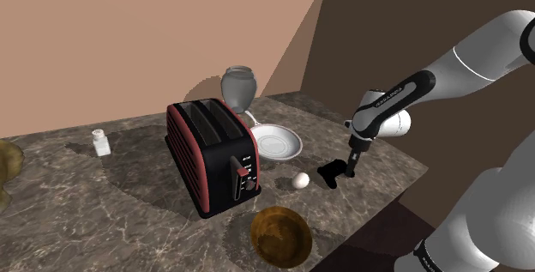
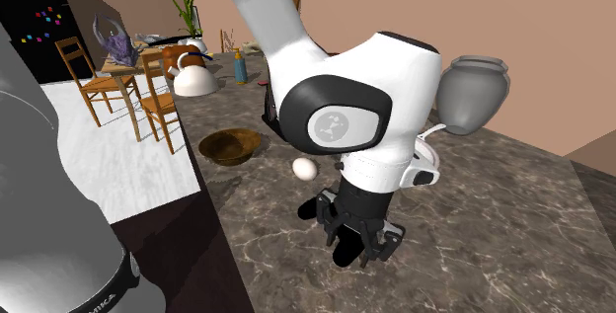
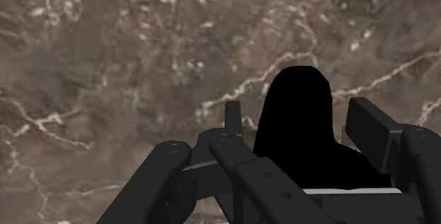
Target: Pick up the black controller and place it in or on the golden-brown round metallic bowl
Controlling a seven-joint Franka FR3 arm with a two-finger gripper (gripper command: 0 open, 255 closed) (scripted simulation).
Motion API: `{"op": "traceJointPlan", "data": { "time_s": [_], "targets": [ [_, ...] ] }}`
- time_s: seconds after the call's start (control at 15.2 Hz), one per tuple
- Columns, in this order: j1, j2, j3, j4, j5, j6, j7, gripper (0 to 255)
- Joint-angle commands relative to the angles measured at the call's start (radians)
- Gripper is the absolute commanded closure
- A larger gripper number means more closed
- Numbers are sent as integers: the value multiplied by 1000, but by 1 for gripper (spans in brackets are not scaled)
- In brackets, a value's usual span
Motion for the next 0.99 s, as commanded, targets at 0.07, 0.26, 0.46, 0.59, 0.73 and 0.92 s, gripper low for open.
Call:
{"op": "traceJointPlan", "data": {
  "time_s": [0.07, 0.26, 0.46, 0.59, 0.73, 0.92],
  "targets": [
    [0, 0, 0, 0, 0, 0, 0, 255],
    [0, 0, 0, 0, 0, 0, 0, 255],
    [0, 0, 0, 0, 0, 0, 0, 255],
    [-2, -18, -1, 0, -16, -16, 12, 255],
    [-6, -53, -2, 2, -45, -49, 33, 255],
    [-14, -103, 1, 8, -81, -100, 61, 255]
  ]
}}
